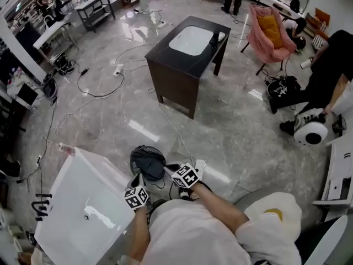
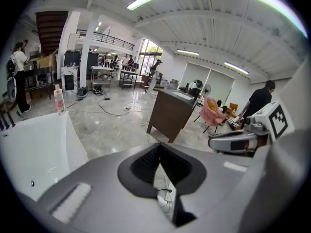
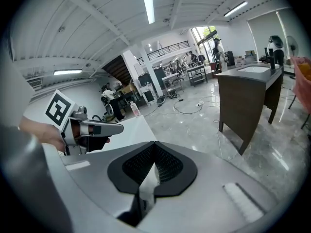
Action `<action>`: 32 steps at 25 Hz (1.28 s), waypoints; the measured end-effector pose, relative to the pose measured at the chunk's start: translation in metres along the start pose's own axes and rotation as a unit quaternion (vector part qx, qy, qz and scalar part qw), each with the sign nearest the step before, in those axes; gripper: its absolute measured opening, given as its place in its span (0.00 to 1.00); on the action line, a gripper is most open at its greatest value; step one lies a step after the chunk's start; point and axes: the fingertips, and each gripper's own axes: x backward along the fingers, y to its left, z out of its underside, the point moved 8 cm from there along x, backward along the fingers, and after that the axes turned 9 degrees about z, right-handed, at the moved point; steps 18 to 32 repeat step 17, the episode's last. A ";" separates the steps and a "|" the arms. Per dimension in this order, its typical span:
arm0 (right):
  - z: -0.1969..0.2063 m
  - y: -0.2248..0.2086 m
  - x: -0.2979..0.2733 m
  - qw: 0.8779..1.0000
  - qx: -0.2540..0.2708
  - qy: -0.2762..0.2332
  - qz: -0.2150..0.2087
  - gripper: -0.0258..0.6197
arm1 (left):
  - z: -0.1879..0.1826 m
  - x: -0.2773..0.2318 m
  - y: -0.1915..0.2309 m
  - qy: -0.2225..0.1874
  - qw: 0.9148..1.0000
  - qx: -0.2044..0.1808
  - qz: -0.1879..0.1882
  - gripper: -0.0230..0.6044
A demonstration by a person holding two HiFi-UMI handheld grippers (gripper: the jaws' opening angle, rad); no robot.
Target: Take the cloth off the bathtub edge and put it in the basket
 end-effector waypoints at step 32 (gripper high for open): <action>-0.011 0.000 -0.015 1.000 0.014 0.004 -0.025 0.04 | 0.002 0.010 0.004 -0.004 0.999 0.014 -0.033 0.13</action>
